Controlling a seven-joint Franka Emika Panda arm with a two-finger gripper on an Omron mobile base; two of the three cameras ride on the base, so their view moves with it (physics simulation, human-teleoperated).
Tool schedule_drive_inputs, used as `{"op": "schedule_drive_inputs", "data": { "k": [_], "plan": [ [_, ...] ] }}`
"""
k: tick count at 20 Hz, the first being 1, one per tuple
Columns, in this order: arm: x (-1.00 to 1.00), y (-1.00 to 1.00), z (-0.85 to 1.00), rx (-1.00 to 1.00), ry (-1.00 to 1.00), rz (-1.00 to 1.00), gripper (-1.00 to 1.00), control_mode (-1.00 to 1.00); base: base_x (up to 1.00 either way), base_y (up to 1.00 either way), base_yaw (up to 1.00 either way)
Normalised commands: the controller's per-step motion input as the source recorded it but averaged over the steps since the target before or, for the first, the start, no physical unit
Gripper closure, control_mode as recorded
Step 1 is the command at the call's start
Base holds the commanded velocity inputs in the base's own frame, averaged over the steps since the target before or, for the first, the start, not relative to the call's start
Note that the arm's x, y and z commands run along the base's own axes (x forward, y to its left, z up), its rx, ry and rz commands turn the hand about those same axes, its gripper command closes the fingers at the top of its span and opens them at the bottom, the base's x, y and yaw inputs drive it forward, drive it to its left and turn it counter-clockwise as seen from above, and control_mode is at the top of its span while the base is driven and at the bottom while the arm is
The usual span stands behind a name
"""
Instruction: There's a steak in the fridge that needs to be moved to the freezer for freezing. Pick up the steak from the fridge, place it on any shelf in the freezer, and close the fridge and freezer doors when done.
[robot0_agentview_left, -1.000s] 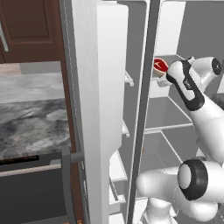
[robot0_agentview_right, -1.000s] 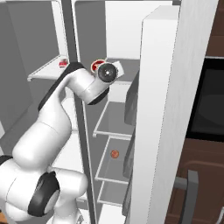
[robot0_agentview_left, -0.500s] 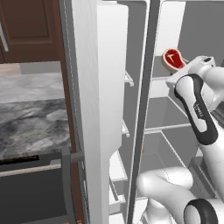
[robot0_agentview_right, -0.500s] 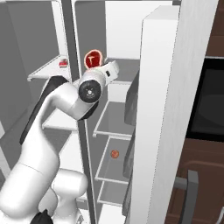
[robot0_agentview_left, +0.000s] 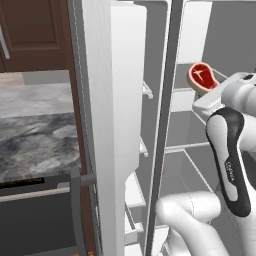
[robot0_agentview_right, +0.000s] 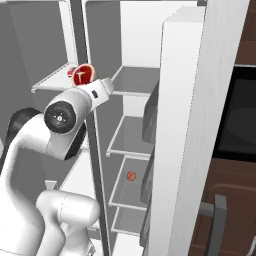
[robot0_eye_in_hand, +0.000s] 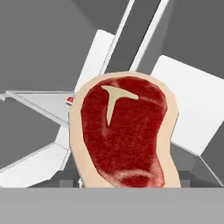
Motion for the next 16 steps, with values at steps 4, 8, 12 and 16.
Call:
{"op": "schedule_drive_inputs", "data": {
  "k": [4, 8, 12, 16],
  "plan": [
    [-0.76, 0.47, 0.27, 0.12, 0.04, 0.04, 1.00, -1.00, 0.00, 0.00, 0.00],
    [-0.15, 0.49, 0.09, 0.20, 0.16, 0.12, 1.00, -1.00, 0.00, 0.00, 0.00],
    [0.13, 0.36, 0.00, 0.12, 0.22, 0.21, 1.00, -1.00, 0.00, 0.00, 0.00],
    [0.14, 0.42, 0.00, 0.03, 0.08, 0.16, 1.00, -1.00, 0.00, 0.00, 0.00]
  ]
}}
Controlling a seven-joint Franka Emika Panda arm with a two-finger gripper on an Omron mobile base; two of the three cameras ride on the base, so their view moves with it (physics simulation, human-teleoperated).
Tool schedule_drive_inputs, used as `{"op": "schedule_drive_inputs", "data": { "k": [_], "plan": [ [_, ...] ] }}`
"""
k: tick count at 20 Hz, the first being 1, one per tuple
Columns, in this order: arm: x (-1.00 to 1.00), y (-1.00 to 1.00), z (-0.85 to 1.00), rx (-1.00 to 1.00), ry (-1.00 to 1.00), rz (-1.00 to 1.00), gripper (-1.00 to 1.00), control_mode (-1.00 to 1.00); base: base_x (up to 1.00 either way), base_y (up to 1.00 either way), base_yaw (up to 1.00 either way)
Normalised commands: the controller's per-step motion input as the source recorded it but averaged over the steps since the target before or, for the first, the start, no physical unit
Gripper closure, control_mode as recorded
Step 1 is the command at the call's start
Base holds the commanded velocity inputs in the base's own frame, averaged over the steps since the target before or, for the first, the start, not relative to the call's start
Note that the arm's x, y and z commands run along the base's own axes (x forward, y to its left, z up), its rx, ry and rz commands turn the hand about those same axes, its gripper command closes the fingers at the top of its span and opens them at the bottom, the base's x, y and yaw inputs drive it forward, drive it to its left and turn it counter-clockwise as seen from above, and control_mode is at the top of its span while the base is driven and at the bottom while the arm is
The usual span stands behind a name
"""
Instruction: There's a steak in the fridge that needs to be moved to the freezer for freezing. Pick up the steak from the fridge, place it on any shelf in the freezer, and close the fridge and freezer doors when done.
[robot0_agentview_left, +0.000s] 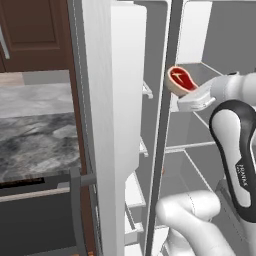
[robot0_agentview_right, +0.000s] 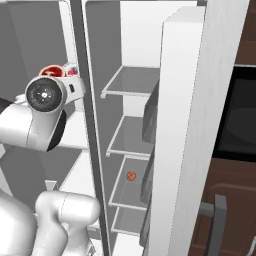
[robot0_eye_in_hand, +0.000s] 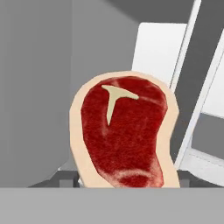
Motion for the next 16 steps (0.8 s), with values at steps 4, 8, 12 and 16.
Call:
{"op": "schedule_drive_inputs", "data": {
  "k": [4, 8, 12, 16],
  "plan": [
    [0.21, 0.33, -0.03, 0.01, 0.03, 0.06, 1.00, -1.00, 0.00, 0.00, 0.00],
    [0.46, 0.39, -0.09, 0.00, 0.09, 0.00, 1.00, -1.00, 0.00, 0.00, 0.00],
    [0.42, 0.19, -0.27, 0.01, 0.09, 0.00, 1.00, -1.00, 0.00, 0.00, 0.00],
    [0.04, -0.01, -0.66, 0.01, 0.05, 0.00, 1.00, -1.00, 0.00, 0.00, 0.00]
  ]
}}
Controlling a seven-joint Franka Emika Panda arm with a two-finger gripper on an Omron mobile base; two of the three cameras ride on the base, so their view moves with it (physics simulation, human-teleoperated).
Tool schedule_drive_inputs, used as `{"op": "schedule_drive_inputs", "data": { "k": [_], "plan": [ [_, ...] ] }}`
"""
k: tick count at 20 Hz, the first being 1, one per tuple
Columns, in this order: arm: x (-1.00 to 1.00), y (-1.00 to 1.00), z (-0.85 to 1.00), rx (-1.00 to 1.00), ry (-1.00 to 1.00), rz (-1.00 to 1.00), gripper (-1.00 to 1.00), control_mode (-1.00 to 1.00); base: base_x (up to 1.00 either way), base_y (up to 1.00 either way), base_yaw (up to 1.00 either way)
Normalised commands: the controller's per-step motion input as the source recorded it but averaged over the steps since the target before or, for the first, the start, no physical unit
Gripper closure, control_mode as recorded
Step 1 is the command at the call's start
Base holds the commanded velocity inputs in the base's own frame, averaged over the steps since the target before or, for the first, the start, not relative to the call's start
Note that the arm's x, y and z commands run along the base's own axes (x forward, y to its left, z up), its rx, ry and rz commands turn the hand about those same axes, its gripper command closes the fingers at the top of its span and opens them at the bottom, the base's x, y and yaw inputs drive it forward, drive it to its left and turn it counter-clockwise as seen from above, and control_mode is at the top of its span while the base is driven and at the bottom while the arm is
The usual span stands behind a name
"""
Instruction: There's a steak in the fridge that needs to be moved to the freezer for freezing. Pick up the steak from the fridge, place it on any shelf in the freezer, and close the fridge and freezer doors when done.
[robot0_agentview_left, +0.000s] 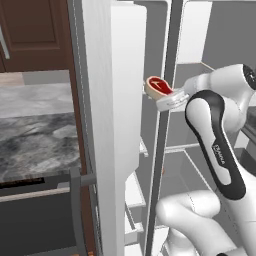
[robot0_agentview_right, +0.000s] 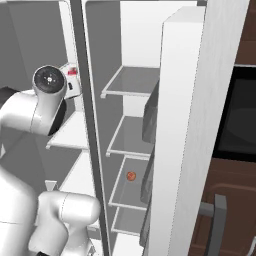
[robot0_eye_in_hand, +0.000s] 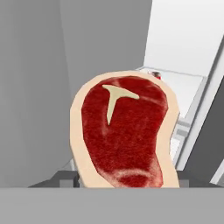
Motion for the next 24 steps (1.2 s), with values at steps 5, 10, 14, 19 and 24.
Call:
{"op": "schedule_drive_inputs", "data": {
  "k": [5, 10, 14, 19, 24],
  "plan": [
    [0.23, 0.05, -0.19, 0.02, -0.02, 0.00, 1.00, -1.00, 0.00, 0.00, 0.00],
    [0.46, 0.17, 0.00, 0.00, 0.00, 0.00, 1.00, -1.00, 0.00, 0.00, 0.00],
    [0.47, 0.17, 0.00, 0.00, 0.04, 0.00, 1.00, -1.00, 0.00, 0.00, 0.00],
    [0.50, 0.18, 0.00, 0.00, 0.09, 0.00, 1.00, -1.00, 0.00, 0.00, 0.00],
    [0.35, 0.14, 0.00, 0.00, 0.00, 0.00, 1.00, -1.00, 0.00, 0.00, 0.00]
  ]
}}
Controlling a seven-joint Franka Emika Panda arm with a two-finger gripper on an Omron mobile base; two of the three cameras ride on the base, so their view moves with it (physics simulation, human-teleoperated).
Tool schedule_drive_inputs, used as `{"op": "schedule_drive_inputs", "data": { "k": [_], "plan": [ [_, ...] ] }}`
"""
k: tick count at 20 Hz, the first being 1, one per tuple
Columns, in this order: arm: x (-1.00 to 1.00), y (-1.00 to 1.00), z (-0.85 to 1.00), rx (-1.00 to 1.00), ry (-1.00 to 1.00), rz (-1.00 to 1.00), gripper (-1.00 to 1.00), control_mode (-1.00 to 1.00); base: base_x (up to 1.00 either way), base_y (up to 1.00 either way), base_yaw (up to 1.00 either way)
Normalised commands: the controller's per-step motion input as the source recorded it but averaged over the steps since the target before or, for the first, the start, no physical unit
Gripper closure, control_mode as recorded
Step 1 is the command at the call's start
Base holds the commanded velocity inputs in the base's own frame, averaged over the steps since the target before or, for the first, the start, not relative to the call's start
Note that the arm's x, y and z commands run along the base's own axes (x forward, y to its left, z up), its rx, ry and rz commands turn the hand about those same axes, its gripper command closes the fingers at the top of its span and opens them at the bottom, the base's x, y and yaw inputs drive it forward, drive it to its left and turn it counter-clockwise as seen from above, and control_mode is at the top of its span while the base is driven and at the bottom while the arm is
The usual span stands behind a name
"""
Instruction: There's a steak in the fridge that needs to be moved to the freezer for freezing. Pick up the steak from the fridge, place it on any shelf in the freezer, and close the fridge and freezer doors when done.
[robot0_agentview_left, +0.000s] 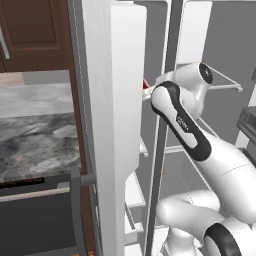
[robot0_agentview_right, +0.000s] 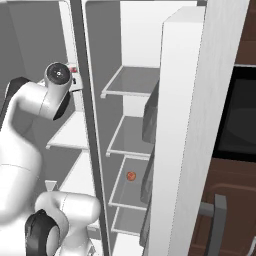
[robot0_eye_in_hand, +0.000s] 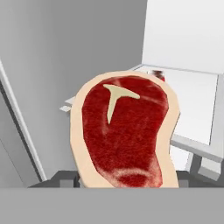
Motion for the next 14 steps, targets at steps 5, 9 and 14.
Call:
{"op": "schedule_drive_inputs", "data": {
  "k": [5, 9, 14],
  "plan": [
    [0.35, 0.26, -0.07, 0.00, -0.01, 0.00, 1.00, -1.00, 0.00, 0.00, 0.00],
    [0.38, 0.18, -0.05, 0.00, 0.00, 0.00, 1.00, -1.00, 0.00, 0.00, 0.00],
    [0.40, 0.00, 0.00, 0.00, 0.01, 0.00, 1.00, -1.00, 0.00, 0.00, 0.00]
  ]
}}
